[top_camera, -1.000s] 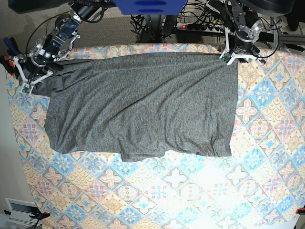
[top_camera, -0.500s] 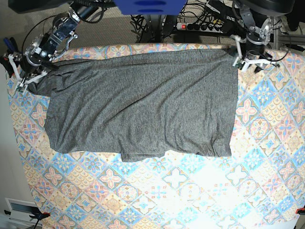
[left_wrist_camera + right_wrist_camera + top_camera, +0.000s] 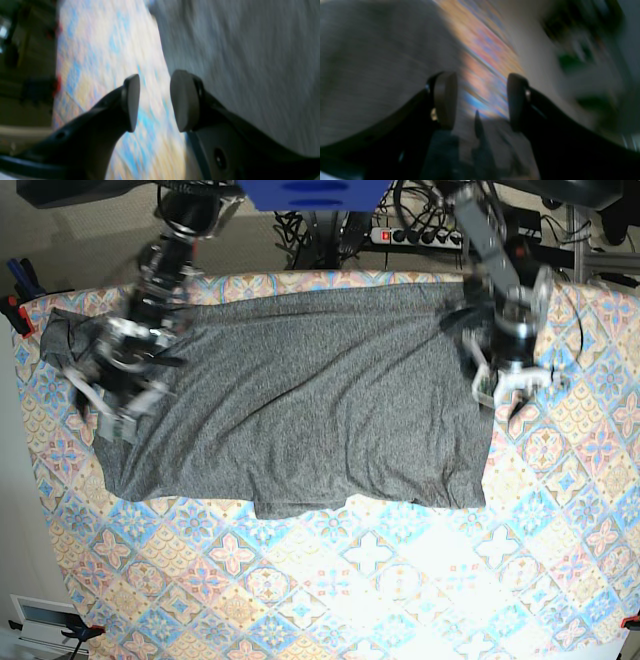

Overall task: Layout the t-shirt on the table in an organized manner, then fold the t-shirt properly
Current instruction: 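Release the edge and move both grippers over the shirt middle, then grasp the shirt fabric at its middle with both grippers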

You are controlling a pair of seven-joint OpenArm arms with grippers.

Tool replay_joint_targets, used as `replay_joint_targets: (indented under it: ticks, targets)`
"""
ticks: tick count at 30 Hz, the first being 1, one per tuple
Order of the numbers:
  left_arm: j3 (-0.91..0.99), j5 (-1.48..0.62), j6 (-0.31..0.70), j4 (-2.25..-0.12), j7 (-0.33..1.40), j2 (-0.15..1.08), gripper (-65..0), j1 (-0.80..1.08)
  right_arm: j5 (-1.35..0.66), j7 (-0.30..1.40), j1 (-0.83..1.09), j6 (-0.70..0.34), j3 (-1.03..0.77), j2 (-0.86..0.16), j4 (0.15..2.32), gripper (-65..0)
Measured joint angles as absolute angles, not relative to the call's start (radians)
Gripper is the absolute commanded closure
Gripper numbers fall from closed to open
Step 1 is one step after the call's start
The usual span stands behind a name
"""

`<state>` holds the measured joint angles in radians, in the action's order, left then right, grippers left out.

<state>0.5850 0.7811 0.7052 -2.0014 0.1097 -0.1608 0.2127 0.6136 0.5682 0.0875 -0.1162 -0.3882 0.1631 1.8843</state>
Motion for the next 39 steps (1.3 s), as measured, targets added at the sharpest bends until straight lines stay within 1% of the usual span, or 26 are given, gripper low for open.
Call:
replay_joint_targets:
  ticks: [1,3,7,10,12,14,17,19,21,25,30,36,39]
  targets:
    - [0.58,0.782,0.706,-1.995,0.109,-0.161,-24.3,0.181,0.606,0.561,0.088,-0.12,-0.346,0.165,1.884,-30.4]
    - [0.548,0.852,0.704,-1.962,0.114,-0.16,-24.3,0.139,0.607,0.565,0.089,-0.119,-0.274,0.163,1.884,-30.4]
    - [0.508,0.953,0.712,-1.865,0.123,-0.159,-24.3,0.105,0.618,0.571,0.088,-0.108,-0.156,0.149,1.874,-30.4]
    - [0.507,0.955,0.723,-1.816,0.12,-0.162,-24.3,0.073,0.614,0.566,0.082,-0.11,-0.038,0.113,1.824,-30.4]
    - [0.511,0.955,0.71,-1.814,0.121,-0.161,-24.3,0.057,0.609,0.564,0.084,-0.119,0.033,0.088,1.782,-30.4]
    - [0.511,0.952,0.707,-1.811,0.175,-0.161,-24.3,0.043,0.606,0.56,0.085,-0.119,0.089,0.065,1.728,-30.4]
    - [0.513,0.958,0.722,-1.798,0.262,-0.162,-24.3,-0.004,0.57,0.574,0.087,-0.112,0.151,0.052,1.67,-30.4]
    - [0.51,0.951,0.707,-1.793,0.271,-0.161,-24.3,-0.041,0.515,0.576,0.073,-0.117,0.197,0.052,1.644,-30.4]
    - [0.509,0.953,0.702,-1.765,0.273,-0.161,-24.3,-0.067,0.5,0.583,0.022,-0.13,0.239,0.053,1.621,-30.4]
    - [0.512,0.967,0.716,-1.658,0.295,-0.161,-24.3,-0.112,0.513,0.533,-0.078,-0.096,0.273,0.061,1.564,-30.4]
    - [0.51,0.966,0.712,-1.547,0.29,-0.128,-24.3,-0.183,0.5,0.584,-0.042,-0.127,0.273,0.049,1.458,-30.4]
    - [0.513,0.962,0.707,-1.478,0.294,-0.101,-24.3,-0.283,0.501,0.547,-0.083,-0.108,0.271,0.056,1.473,-30.4]
    - [0.538,0.946,0.707,-1.416,0.28,-0.091,-24.3,-0.341,0.508,0.568,-0.06,-0.112,0.267,0.055,1.472,-30.4]
